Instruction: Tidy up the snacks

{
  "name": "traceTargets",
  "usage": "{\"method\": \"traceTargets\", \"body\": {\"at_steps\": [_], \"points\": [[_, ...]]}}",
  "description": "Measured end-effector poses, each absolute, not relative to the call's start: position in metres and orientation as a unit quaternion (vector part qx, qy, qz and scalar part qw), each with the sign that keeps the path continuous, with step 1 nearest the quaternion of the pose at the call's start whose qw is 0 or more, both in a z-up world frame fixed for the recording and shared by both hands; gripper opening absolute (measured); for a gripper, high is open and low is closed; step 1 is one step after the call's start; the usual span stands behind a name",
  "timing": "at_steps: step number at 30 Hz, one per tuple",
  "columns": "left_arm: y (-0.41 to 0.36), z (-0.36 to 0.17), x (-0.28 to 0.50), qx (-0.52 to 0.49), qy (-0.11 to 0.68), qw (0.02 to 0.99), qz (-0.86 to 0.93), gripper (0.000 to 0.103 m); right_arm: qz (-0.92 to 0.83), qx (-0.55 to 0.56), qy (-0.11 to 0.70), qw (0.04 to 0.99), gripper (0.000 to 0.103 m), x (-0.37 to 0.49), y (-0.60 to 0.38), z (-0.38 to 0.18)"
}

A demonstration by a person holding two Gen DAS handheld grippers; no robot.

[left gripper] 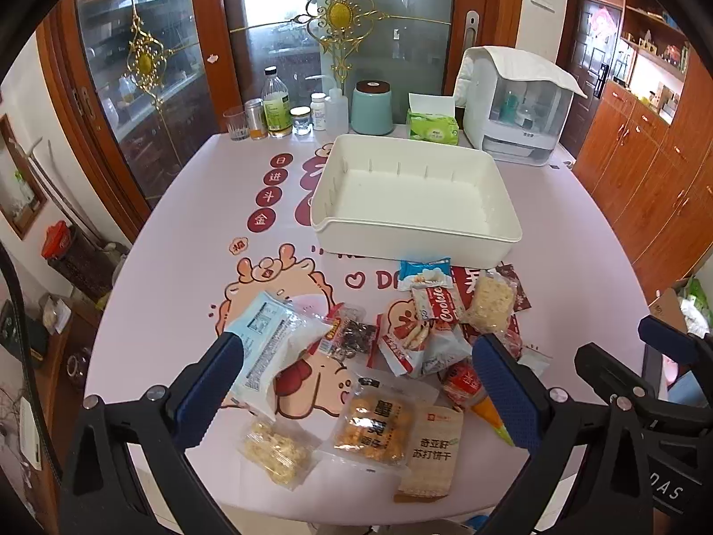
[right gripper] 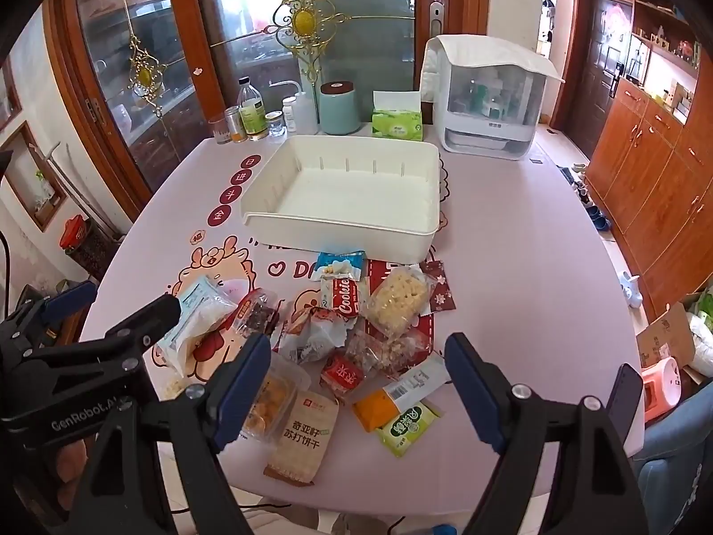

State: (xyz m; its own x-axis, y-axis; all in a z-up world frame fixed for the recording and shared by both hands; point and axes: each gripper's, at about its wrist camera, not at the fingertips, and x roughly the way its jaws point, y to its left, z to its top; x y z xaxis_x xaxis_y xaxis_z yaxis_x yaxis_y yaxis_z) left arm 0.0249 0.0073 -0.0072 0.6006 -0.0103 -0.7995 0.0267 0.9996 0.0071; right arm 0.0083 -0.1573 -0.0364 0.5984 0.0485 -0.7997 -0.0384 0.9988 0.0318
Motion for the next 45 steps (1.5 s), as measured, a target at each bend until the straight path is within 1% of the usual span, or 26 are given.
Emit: {"method": "traceTargets", "body": {"at_steps": [5, 15, 45], "points": [[0.002, -0.003, 0.028, 0.038, 0.438, 0.898, -0.004, 0.102, 0.021, 0.006, 0.449, 0.893, 0.081, 0.010, -0.157, -0.037], [0.005, -0.010, 0.028, 0.044, 0.442, 0.896, -0.002, 0.101, 0.021, 0.006, 0.452, 0.892, 0.081, 0.011, -0.157, -0.040], [0.010, -0.017, 0.031, 0.021, 0.465, 0.885, -0.006, 0.101, 0.036, 0.012, 0.456, 0.889, 0.081, 0.012, -0.151, -0.044]]}}
